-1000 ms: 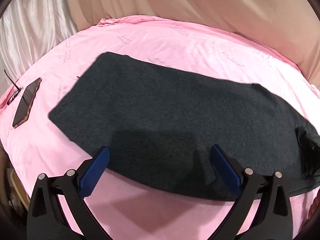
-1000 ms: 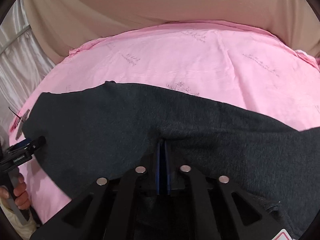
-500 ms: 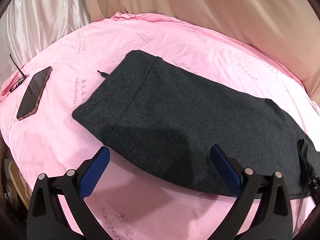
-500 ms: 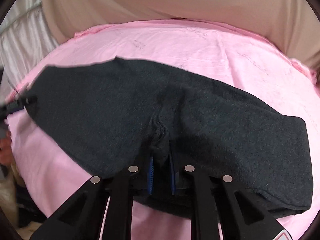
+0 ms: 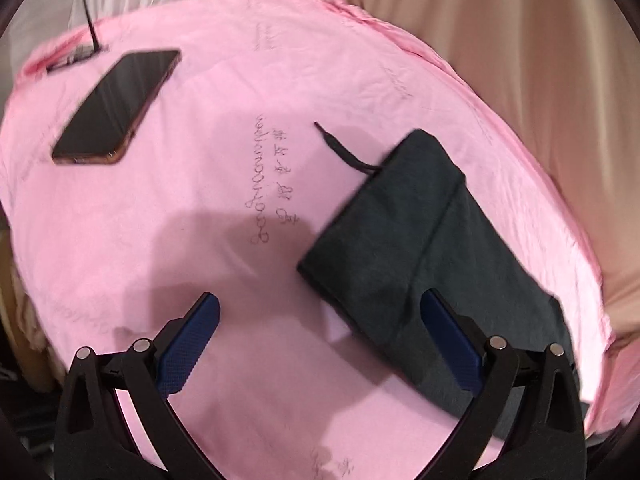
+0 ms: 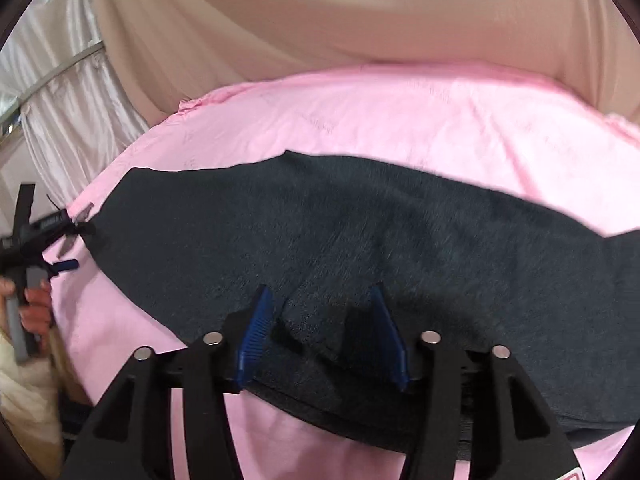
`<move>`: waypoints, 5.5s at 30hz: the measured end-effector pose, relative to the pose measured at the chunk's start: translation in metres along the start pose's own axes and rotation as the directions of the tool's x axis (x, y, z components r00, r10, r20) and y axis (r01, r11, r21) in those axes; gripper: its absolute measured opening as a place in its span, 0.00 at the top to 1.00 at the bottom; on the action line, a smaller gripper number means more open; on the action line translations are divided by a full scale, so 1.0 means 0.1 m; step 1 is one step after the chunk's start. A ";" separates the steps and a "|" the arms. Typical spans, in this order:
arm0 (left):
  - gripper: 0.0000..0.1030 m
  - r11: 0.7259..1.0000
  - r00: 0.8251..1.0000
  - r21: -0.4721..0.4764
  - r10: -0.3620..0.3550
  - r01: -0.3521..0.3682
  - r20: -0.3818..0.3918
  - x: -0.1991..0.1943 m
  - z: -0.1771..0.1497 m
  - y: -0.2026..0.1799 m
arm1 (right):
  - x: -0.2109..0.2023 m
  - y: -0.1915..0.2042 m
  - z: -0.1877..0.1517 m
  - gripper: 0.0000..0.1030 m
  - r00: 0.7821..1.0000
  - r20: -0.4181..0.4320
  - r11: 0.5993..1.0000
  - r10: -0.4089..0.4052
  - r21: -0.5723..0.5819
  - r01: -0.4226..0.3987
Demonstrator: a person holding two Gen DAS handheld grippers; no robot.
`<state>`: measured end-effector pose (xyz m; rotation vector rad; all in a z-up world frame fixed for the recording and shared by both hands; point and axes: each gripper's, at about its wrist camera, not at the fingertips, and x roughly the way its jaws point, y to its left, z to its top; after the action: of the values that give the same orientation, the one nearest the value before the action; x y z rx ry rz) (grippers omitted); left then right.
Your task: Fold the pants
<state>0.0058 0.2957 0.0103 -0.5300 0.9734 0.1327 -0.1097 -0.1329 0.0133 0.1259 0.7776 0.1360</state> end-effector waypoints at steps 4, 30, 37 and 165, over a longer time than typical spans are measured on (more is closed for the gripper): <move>0.19 1.000 0.999 -0.001 0.004 -0.004 0.044 0.08 0.09 -0.07 | 0.04 -0.09 0.00 0.42 1.000 -0.005 0.999 0.019 0.034 -0.019; 0.61 0.751 0.985 0.638 -0.129 0.172 -0.114 -0.24 -1.48 -2.65 | -0.31 -1.03 -0.12 0.28 0.957 0.223 0.864 0.185 0.427 -0.267; 0.16 0.849 0.985 0.527 -0.063 -0.032 0.161 -0.79 -0.97 -1.78 | -0.05 -0.63 0.22 0.25 0.938 0.097 0.879 0.333 0.329 -0.346; 0.05 0.710 0.983 0.688 -0.037 0.151 -0.178 0.09 -2.05 -3.00 | -0.73 -2.24 -0.57 0.73 0.999 0.001 0.918 -0.047 0.395 0.043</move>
<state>-0.0419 -0.0643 0.0217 0.1268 1.0562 -0.3767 -0.1844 -0.3620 -0.0132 0.4919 0.7897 -0.0684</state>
